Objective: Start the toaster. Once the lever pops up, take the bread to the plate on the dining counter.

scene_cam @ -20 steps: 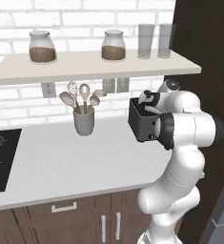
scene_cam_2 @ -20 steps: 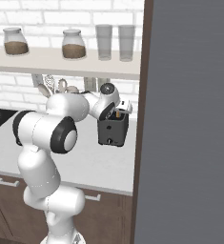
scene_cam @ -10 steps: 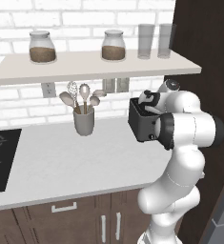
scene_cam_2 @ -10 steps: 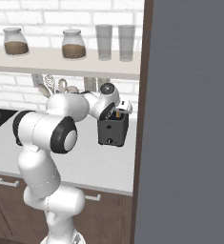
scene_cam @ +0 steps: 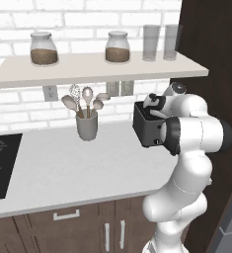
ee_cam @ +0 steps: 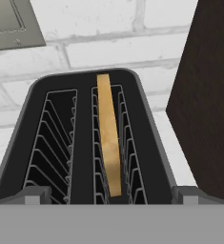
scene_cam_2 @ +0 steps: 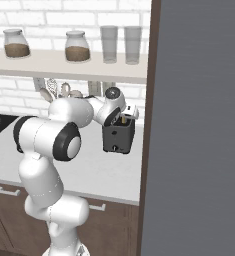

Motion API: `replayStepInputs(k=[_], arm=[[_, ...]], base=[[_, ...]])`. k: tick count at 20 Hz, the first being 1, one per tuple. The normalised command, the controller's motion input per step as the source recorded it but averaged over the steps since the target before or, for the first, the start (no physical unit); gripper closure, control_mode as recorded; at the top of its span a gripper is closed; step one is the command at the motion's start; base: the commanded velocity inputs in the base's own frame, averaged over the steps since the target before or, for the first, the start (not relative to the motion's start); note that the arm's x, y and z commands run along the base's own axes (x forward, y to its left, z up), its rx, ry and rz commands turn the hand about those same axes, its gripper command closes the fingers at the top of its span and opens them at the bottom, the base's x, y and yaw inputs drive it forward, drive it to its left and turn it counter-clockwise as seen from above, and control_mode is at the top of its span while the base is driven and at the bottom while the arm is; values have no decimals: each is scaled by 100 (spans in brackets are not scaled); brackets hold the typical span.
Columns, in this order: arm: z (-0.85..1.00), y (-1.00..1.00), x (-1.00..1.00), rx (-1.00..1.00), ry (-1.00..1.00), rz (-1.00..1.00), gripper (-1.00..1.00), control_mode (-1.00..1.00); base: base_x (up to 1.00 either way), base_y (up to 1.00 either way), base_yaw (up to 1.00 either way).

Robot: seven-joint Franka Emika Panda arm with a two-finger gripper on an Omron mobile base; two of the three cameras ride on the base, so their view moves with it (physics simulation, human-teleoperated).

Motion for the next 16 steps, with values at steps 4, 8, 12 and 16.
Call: replayStepInputs(k=[4, 8, 12, 16], arm=[[0, 0, 0, 0, 0, 0, -100, -100], [0, 0, 0, 0, 0, 0, -100, -100], [0, 0, 0, 0, 0, 0, -100, -100], [0, 0, 0, 0, 0, 0, -100, -100]], base=[[0, 0, 0], [0, 0, 0], [0, 0, 0], [0, 0, 0]])
